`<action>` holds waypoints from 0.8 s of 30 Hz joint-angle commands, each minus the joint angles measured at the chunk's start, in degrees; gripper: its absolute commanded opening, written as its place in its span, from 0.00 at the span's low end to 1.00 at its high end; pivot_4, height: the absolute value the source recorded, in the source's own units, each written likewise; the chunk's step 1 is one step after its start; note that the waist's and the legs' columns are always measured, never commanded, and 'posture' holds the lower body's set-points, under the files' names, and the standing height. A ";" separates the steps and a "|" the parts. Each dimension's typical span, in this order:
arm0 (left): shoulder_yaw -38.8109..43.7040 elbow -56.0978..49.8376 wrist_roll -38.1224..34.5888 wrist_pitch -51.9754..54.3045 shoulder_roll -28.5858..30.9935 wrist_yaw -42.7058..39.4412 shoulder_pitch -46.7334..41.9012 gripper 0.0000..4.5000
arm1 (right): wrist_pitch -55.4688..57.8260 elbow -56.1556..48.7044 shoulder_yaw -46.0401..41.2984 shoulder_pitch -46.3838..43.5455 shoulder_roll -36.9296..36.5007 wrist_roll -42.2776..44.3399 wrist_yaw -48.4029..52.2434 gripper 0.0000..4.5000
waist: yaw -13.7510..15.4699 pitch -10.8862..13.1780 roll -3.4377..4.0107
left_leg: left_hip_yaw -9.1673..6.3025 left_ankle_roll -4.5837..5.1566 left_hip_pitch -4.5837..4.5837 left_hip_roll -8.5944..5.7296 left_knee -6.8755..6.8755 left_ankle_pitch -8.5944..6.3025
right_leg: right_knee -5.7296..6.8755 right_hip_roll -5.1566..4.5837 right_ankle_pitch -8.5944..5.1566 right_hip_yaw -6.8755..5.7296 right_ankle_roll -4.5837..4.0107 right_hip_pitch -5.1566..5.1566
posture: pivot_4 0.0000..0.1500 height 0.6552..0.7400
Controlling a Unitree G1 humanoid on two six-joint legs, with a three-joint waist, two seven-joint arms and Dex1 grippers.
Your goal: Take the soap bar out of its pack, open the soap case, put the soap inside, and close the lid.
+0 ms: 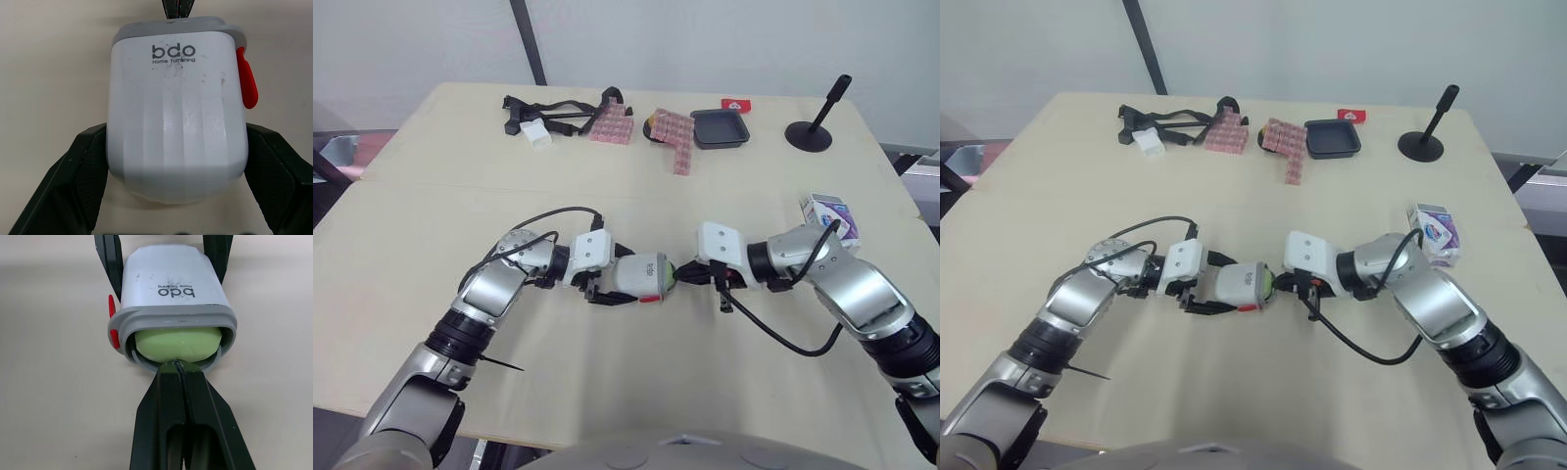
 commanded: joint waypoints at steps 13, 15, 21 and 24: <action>3.11 0.30 0.21 -9.42 0.97 4.29 1.43 0.77 | 8.99 -1.18 -23.39 16.60 -2.71 18.55 -2.02 0.01 | 0.06 0.00 -0.01 | -0.01 0.02 0.00 0.02 -0.01 -0.01 | -0.10 -0.02 0.00 0.00 0.00 0.05 | 1.00 1.00; 3.50 0.83 -0.02 -11.88 0.58 5.03 1.64 0.77 | 10.33 -0.17 -24.93 17.54 -0.94 20.38 -3.71 0.01 | -0.09 0.00 0.00 | -0.01 0.03 0.01 0.03 0.00 -0.01 | -0.09 -0.02 0.00 0.00 0.00 0.04 | 1.00 1.00; 3.61 0.82 0.22 -15.83 -0.82 7.29 1.47 0.77 | 25.80 -1.04 -29.97 17.01 2.87 33.47 -10.10 0.12 | 0.02 -0.01 0.01 | -0.01 0.04 0.02 0.03 0.00 0.00 | -0.07 -0.03 -0.01 0.00 -0.01 0.04 | 1.00 1.00; 3.17 0.64 0.90 -16.27 -1.59 8.21 1.28 0.77 | 34.38 -1.69 -32.63 16.04 4.15 40.28 -14.55 0.34 | 0.04 -0.01 0.01 | -0.01 0.04 0.02 0.02 -0.01 0.00 | -0.09 -0.03 -0.01 0.00 -0.01 0.04 | 1.00 1.00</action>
